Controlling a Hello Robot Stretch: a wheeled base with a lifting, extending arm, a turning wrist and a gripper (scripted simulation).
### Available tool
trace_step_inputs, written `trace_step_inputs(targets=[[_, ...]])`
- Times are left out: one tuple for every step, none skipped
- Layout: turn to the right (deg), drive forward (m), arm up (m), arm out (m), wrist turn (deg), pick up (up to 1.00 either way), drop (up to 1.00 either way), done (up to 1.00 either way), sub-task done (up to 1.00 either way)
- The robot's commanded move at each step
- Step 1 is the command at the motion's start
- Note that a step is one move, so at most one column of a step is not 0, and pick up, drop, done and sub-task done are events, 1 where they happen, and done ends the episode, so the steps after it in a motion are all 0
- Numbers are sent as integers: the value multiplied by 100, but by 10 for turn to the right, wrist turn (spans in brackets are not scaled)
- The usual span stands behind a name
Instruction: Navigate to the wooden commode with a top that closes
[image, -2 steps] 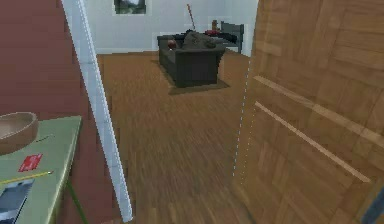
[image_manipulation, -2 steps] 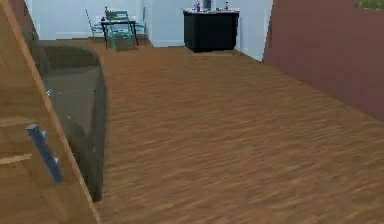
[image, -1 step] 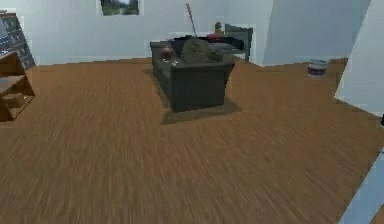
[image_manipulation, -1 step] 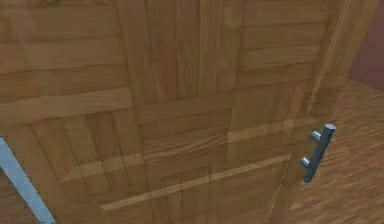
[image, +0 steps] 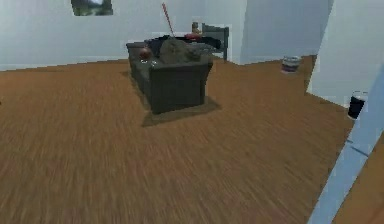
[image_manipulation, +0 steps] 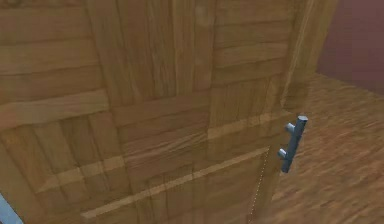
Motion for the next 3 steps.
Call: trace_step_inputs(targets=[[0, 50, 0, 0, 0, 0, 0, 0, 0], [300, 0, 0, 0, 0, 0, 0, 0, 0], [30, 0, 0, 0, 0, 0, 0, 0, 0]])
